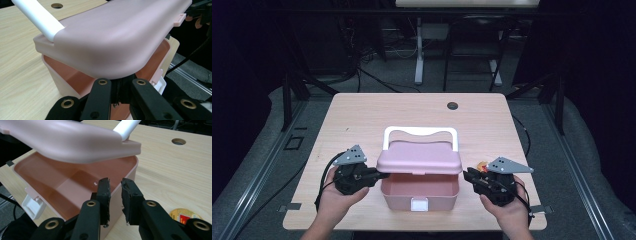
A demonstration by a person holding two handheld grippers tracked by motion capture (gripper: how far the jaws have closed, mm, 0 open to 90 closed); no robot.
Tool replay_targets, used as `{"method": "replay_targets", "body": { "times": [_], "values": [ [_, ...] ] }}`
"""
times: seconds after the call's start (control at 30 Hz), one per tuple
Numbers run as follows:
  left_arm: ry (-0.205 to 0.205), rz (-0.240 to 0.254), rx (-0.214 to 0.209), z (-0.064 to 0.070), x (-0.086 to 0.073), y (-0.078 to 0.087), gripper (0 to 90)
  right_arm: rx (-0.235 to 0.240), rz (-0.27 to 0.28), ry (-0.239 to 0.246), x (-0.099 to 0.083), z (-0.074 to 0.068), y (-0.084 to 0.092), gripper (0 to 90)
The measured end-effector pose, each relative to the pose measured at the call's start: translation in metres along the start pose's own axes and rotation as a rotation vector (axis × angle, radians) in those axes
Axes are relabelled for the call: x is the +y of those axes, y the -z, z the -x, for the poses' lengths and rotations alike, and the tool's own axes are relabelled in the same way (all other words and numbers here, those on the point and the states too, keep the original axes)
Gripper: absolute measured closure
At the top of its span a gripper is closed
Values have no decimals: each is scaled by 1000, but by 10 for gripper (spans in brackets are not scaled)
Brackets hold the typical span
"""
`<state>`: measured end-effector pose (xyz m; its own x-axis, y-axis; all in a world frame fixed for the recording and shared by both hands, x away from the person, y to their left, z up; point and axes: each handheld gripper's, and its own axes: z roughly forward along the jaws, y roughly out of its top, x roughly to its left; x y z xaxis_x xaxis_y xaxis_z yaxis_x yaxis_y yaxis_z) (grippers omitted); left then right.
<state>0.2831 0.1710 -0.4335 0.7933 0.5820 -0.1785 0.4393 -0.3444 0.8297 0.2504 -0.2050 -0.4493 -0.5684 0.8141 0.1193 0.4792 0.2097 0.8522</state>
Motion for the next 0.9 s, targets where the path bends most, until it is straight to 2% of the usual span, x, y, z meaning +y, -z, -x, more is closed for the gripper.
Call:
{"method": "replay_targets", "body": {
  "times": [0.37,0.53,0.67,0.9],
  "values": [
    [2,1,0,0,0,0,892,22,-14,18,-7,-7,-10,766],
    [-1,2,1,0,1,0,892,43,-15,20,-8,-12,-14,787],
    [1,3,2,0,1,0,892,57,-35,17,-10,-16,-21,842],
    [1,5,1,0,1,0,893,71,-60,25,-15,-21,-31,865]
  ]
}}
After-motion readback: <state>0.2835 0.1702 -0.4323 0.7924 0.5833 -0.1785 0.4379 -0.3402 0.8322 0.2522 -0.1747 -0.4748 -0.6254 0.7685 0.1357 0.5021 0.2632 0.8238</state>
